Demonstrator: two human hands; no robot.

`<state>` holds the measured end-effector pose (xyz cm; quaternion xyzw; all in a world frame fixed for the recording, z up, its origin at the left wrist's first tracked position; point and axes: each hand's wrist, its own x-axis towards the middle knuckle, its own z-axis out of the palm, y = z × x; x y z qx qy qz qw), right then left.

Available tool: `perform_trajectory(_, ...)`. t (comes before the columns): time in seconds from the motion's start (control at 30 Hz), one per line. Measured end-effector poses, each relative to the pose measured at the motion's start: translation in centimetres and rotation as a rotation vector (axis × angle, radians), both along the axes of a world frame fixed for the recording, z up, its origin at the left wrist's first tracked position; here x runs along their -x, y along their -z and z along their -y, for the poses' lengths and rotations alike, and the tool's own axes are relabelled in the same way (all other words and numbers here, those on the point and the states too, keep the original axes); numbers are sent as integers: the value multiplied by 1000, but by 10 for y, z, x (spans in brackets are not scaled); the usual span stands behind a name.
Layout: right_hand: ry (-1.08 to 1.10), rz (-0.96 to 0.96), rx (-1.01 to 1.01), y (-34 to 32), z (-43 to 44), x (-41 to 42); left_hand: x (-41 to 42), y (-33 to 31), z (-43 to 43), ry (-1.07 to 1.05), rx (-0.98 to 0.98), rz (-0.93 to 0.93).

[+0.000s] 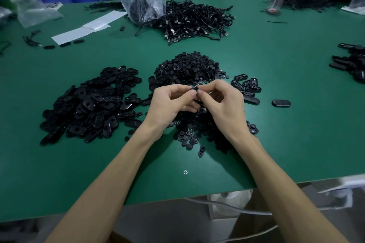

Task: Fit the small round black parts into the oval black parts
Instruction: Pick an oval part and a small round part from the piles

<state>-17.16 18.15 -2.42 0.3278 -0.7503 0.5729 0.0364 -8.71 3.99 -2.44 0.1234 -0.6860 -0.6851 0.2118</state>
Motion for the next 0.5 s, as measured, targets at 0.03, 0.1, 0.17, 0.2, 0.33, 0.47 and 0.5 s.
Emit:
perform_trajectory(0.03, -11, -33, -18, 0, 0, -1, 0, 0, 0, -22, 2, 5)
perform_trajectory(0.1, -56, -95, -69, 0, 2, -4, 0, 1, 2, -58, 11, 18)
perform_trajectory(0.17, -109, -76, -95, 0, 3, -6, -1, 1, 3, -70, 23, 32)
perform_trajectory(0.2, -126, -40, -84, -1, 3, -5, -1, 1, 4, -71, 27, 35)
perform_trajectory(0.33, -85, 82, 58, -3, 2, -1, 0, -1, 3, -65, 27, 30)
perform_trajectory(0.47, -66, 140, 88, -3, 0, 4, -1, -2, -1, 29, 60, 49)
perform_trajectory(0.5, -78, 138, 73, -2, 0, 5, -1, -3, -1, 44, 70, 56)
